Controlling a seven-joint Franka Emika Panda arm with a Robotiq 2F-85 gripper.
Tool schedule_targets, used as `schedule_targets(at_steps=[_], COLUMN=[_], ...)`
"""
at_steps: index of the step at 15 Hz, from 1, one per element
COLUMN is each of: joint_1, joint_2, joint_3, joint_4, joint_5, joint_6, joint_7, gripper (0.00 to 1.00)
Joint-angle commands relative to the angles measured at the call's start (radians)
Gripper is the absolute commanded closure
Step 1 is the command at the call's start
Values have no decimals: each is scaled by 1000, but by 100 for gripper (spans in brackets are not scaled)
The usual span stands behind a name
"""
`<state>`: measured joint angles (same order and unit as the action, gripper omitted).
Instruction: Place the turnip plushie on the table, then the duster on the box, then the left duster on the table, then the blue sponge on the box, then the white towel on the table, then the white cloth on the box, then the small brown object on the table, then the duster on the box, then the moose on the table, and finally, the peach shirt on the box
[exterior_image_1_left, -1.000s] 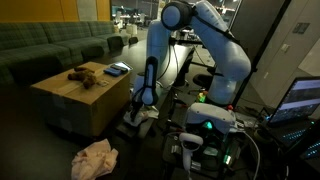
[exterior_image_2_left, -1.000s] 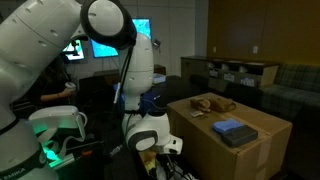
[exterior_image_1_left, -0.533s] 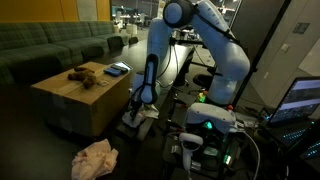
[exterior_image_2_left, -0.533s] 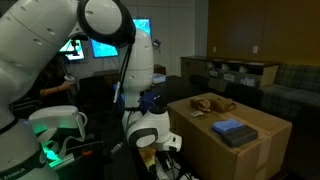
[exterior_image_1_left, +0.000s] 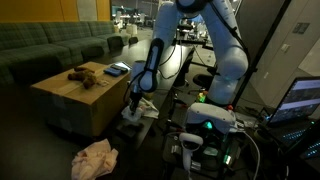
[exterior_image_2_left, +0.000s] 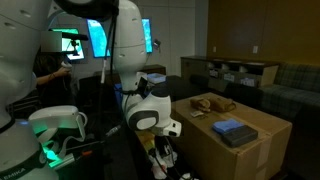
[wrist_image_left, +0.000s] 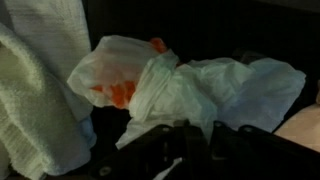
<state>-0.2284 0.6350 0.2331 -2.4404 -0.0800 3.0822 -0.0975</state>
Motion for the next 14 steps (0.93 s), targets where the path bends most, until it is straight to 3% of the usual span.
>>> schedule_targets(at_steps=[1,6,8,10,14], joint_1=[-99,-152,-108,-33,88], joint_2=[-204,-438,-527,-601,-675], joint_3=[105,212,184,110,-46], joint_4=[-103,-147,-141,-120,-45], joint_5=[45,239,321,349,249], joint_6=[-139,-281,-319,-347,-371], joint_7=[-62,-211,-265,-281,-215], gripper=[99,99,99,99,99])
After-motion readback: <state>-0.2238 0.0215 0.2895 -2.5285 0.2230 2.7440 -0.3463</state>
